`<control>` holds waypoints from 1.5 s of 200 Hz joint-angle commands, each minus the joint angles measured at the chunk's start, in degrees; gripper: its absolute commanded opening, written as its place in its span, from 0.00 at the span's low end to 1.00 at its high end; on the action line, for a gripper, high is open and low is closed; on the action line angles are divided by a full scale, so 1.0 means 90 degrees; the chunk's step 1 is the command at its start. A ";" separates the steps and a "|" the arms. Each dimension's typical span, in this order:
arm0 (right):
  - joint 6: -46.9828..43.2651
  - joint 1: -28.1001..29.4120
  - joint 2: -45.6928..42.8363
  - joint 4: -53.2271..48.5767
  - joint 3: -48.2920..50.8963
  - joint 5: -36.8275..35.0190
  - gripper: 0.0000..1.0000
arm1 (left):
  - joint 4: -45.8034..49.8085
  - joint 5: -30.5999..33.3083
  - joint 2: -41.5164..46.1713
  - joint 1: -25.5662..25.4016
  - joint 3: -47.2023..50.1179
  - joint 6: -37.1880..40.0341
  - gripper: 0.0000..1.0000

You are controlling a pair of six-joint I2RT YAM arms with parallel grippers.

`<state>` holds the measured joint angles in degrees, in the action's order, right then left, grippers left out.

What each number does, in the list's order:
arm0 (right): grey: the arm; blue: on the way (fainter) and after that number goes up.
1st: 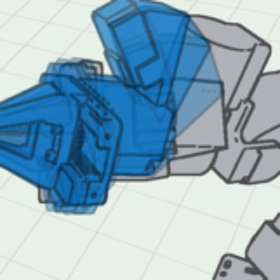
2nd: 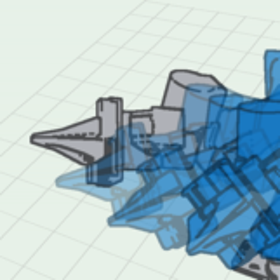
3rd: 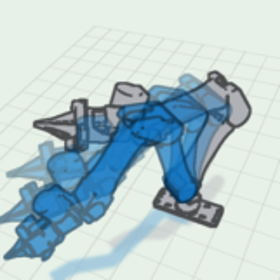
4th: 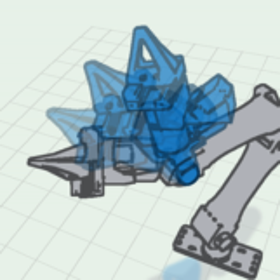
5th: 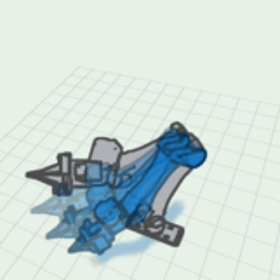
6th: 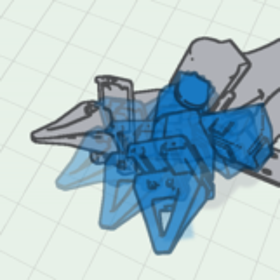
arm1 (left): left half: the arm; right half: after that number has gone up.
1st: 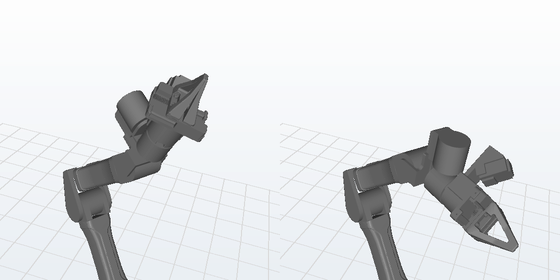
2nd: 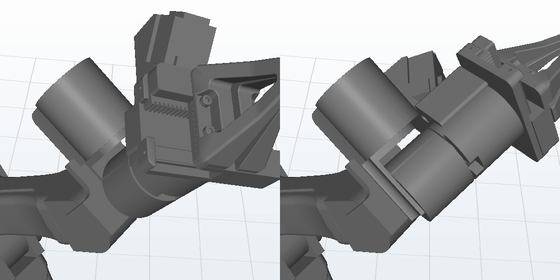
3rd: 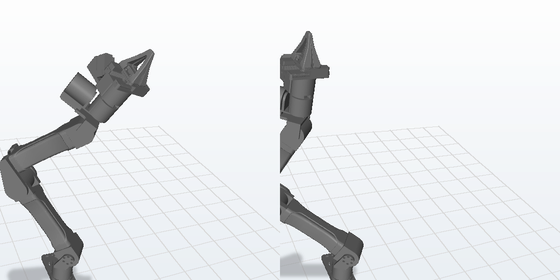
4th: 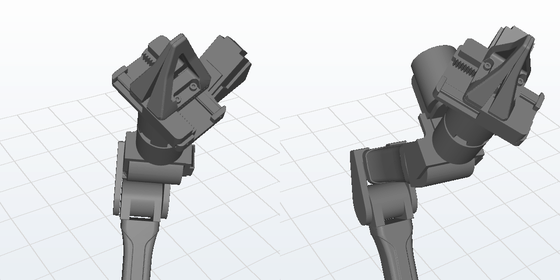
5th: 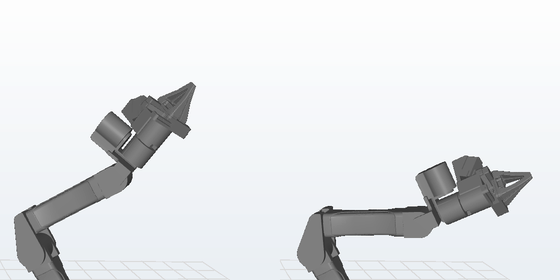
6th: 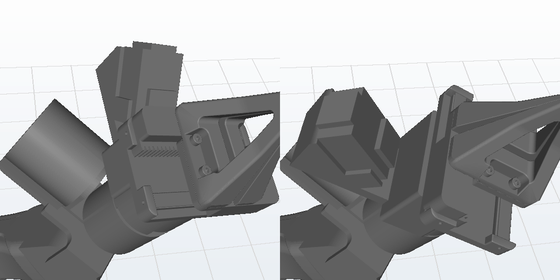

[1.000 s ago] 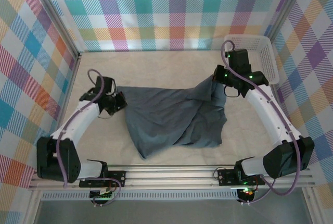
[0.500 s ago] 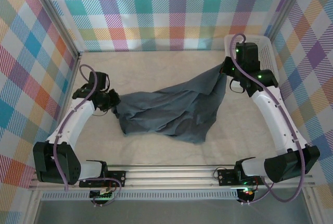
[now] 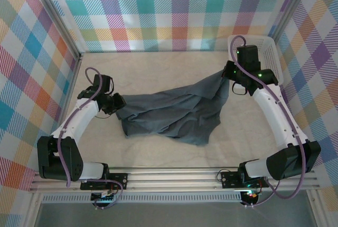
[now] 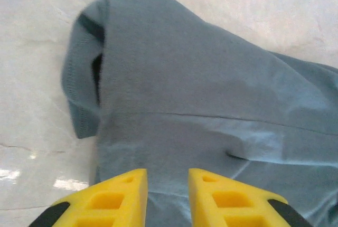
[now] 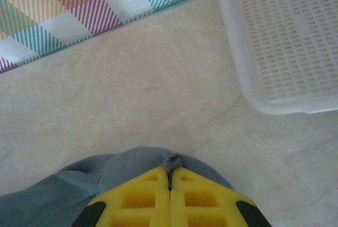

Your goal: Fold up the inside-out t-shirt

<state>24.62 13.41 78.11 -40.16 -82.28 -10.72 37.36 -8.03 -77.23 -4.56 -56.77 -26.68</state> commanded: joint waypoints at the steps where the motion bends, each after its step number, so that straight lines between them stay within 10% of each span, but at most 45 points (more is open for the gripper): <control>1: 0.0008 -0.0050 -0.0012 -0.0007 0.0064 0.0100 0.00 | 0.0220 0.0791 0.0414 0.0089 0.0295 -0.0273 0.34; 112: 0.0047 -0.0045 -0.0041 0.0018 0.0109 0.0358 0.00 | -0.1671 -0.0319 -0.0604 0.0612 0.0510 -0.0223 0.52; 267: 0.0192 -0.0045 0.0144 0.0046 0.0026 0.0545 0.00 | -0.2172 -0.1346 -0.0467 0.0692 0.0341 -0.0175 0.11; 300: 0.0221 -0.0045 0.0160 0.0048 -0.0018 0.0573 0.00 | -0.2207 -0.1421 -0.0686 0.0692 0.0279 -0.0247 0.17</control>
<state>25.71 13.41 79.15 -40.12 -81.69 -6.33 18.87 -19.16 -81.69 0.91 -52.45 -28.82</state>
